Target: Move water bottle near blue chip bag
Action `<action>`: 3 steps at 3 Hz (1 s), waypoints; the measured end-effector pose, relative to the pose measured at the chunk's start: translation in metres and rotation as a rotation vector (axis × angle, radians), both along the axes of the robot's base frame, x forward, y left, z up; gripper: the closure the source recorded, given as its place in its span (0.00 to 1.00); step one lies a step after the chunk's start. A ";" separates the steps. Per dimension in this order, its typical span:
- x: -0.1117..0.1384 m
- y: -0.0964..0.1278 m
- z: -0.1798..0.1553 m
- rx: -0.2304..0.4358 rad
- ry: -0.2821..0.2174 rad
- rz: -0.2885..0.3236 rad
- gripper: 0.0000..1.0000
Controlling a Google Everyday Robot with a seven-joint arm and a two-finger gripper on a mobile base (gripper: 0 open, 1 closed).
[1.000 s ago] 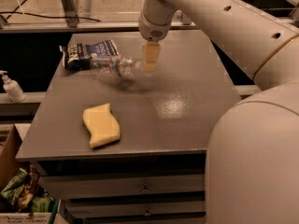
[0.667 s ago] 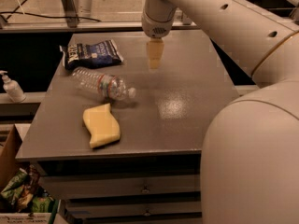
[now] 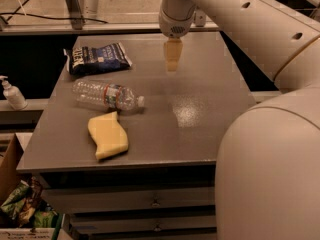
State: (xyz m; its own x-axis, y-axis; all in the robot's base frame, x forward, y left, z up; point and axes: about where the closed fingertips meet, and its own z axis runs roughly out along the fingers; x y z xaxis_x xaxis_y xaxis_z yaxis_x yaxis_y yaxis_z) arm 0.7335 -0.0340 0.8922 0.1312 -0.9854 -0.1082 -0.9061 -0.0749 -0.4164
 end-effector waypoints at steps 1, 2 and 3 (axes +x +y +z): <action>-0.008 -0.011 -0.001 0.054 0.061 -0.029 0.00; -0.029 -0.018 -0.002 0.150 0.171 -0.048 0.00; -0.058 -0.019 0.000 0.251 0.272 -0.055 0.00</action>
Offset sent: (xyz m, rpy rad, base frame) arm -0.0598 -0.0272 0.0127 0.2913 0.3289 -0.0680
